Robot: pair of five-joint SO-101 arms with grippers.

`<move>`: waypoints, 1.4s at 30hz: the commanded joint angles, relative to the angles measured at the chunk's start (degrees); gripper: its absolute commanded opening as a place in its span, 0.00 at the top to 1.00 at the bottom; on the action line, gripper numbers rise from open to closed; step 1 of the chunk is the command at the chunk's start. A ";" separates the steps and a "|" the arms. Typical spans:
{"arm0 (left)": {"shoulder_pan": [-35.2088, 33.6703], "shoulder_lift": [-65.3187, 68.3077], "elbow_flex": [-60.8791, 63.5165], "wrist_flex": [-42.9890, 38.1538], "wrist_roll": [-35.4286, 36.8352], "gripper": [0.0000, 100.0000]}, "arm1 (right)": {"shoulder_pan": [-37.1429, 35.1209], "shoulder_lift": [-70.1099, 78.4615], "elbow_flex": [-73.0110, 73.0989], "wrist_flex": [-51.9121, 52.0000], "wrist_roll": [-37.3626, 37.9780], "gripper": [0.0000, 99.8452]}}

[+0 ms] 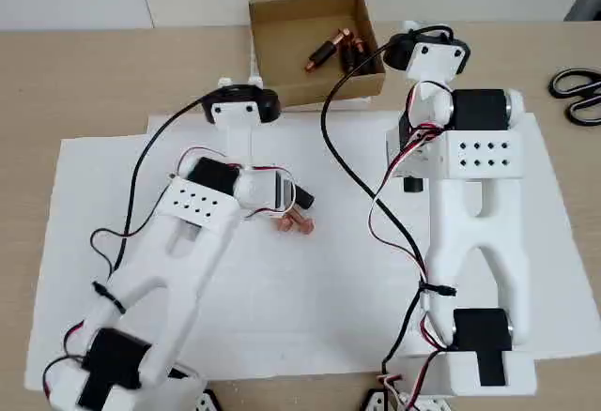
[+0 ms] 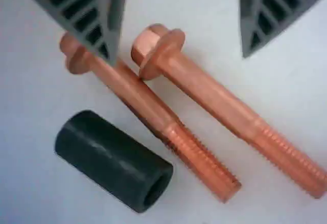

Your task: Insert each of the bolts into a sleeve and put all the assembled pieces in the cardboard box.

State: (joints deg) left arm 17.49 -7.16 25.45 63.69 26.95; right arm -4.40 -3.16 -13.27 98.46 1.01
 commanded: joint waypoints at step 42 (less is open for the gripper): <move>2.11 13.54 -11.03 5.19 11.52 0.71 | 0.48 -2.59 -0.26 -0.66 0.62 1.00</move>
State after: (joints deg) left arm 19.78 6.64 17.01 68.70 38.11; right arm -4.40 -3.16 -13.27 98.46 1.01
